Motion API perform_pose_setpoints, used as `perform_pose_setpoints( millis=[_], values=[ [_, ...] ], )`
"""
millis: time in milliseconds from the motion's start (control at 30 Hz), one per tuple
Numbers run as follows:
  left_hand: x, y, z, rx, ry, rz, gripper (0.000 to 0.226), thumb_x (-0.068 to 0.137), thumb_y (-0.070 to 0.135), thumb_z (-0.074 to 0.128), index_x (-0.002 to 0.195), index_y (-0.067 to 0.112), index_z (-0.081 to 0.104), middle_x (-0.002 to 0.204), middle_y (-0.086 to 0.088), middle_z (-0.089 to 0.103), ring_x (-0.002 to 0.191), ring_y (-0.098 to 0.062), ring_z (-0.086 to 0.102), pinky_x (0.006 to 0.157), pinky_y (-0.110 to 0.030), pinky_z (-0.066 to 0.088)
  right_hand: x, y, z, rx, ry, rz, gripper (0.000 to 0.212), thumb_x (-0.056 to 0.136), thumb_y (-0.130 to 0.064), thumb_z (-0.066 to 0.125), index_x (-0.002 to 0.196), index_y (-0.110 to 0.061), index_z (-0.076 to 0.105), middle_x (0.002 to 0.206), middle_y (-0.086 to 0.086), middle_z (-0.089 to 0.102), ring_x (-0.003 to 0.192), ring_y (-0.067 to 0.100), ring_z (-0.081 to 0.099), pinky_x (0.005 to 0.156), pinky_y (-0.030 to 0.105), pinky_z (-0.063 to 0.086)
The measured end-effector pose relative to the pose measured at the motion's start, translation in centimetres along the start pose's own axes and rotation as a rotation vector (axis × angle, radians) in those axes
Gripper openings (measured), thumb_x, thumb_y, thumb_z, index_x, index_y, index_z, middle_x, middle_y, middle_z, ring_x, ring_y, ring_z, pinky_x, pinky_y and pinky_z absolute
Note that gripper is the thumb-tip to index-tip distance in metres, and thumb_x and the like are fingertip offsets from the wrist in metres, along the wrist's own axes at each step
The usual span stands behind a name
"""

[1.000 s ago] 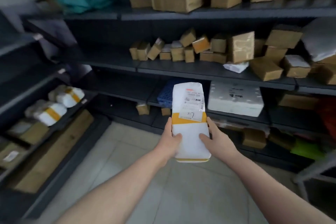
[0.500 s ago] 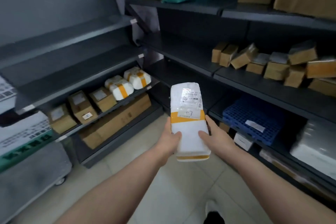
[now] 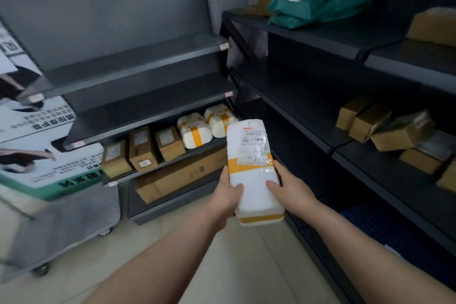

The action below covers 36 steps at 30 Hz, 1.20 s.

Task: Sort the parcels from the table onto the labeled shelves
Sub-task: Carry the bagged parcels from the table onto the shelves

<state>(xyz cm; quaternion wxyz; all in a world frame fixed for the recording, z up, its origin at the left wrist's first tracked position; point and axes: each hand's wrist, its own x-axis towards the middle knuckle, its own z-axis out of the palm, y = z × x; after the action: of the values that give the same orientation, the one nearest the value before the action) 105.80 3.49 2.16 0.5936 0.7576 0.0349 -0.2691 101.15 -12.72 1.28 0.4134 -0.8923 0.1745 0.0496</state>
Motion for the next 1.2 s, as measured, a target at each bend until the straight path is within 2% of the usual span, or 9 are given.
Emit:
perform_pose_setpoints(
  millis=[67,233,500,567,667,767,900,1033,1200],
  values=[
    [1.5,0.7,-0.6,0.009,0.037,-0.007,0.042,0.099,0.019,0.044,0.114,0.057,0.037,0.11,0.018,0.061,0.099,-0.016,0.063,0.073,-0.043,0.06,2.1,-0.7,0.0,0.0,-0.023,-0.012,0.063,0.094,-0.038,0.047,0.148,-0.045,0.015,0.119,-0.007,0.061,0.095,0.016,0.06,0.075,0.031,0.048],
    [5.9,2.5,-2.9,0.025,0.079,-0.007,0.04,0.098,0.02,0.044,0.112,0.058,0.04,0.109,0.018,0.062,0.096,-0.015,0.064,0.062,-0.037,0.059,7.4,-2.9,0.4,0.037,-0.062,-0.074,0.062,0.094,-0.036,0.048,0.149,-0.042,0.018,0.12,-0.005,0.061,0.095,0.016,0.06,0.081,0.034,0.051],
    [17.0,7.5,-7.9,-0.025,0.097,0.041,0.048,0.099,0.011,0.043,0.133,0.044,0.033,0.118,0.007,0.059,0.105,-0.022,0.061,0.083,-0.051,0.057,18.6,-7.9,1.2,0.024,-0.045,-0.099,0.061,0.094,-0.037,0.047,0.146,-0.047,0.016,0.119,-0.008,0.061,0.096,0.016,0.061,0.083,0.041,0.053],
    [20.0,9.4,-9.4,-0.006,0.092,0.068,0.05,0.1,0.012,0.043,0.139,0.041,0.031,0.123,0.005,0.059,0.106,-0.021,0.06,0.082,-0.046,0.057,22.0,-9.6,1.2,0.032,-0.02,-0.108,0.063,0.094,-0.038,0.046,0.147,-0.048,0.013,0.12,-0.008,0.06,0.096,0.016,0.061,0.082,0.04,0.054],
    [24.1,12.0,-11.6,-0.005,0.089,0.082,0.047,0.101,0.015,0.043,0.139,0.041,0.031,0.12,0.006,0.059,0.1,-0.018,0.061,0.066,-0.037,0.059,26.7,-12.3,1.0,0.042,0.012,-0.113,0.061,0.095,-0.038,0.045,0.147,-0.045,0.015,0.116,-0.011,0.057,0.093,0.013,0.058,0.076,0.035,0.052],
    [28.1,13.9,-13.6,-0.013,0.094,0.087,0.045,0.1,0.016,0.044,0.137,0.04,0.033,0.123,0.003,0.058,0.103,-0.022,0.061,0.075,-0.046,0.059,30.5,-14.2,1.3,0.075,0.04,-0.13,0.057,0.095,-0.036,0.046,0.146,-0.044,0.021,0.111,-0.013,0.053,0.087,0.006,0.054,0.064,0.027,0.046],
    [32.5,15.6,-15.0,0.035,0.114,0.076,0.044,0.1,0.015,0.045,0.137,0.036,0.035,0.125,0.002,0.058,0.1,-0.018,0.06,0.066,-0.037,0.057,34.0,-15.7,2.1,0.113,0.048,-0.14,0.054,0.095,-0.032,0.047,0.144,-0.043,0.026,0.123,-0.007,0.055,0.103,0.017,0.056,0.083,0.04,0.053],
    [36.6,17.1,-15.4,0.017,0.128,0.038,0.047,0.099,0.017,0.047,0.14,0.036,0.033,0.124,0.002,0.058,0.101,-0.02,0.061,0.08,-0.045,0.057,38.3,-16.5,1.8,0.127,0.072,-0.151,0.053,0.095,-0.028,0.048,0.144,-0.04,0.03,0.128,-0.003,0.054,0.108,0.019,0.055,0.086,0.04,0.051],
    [41.4,20.0,-16.1,-0.009,0.172,0.019,0.067,0.098,0.018,0.049,0.151,0.038,0.013,0.133,-0.001,0.052,0.109,-0.026,0.058,0.089,-0.049,0.054,45.2,-17.5,1.1,0.099,0.082,-0.16,0.057,0.096,-0.03,0.048,0.149,-0.031,0.028,0.139,0.0,0.047,0.115,0.02,0.052,0.091,0.037,0.047]
  ],
)
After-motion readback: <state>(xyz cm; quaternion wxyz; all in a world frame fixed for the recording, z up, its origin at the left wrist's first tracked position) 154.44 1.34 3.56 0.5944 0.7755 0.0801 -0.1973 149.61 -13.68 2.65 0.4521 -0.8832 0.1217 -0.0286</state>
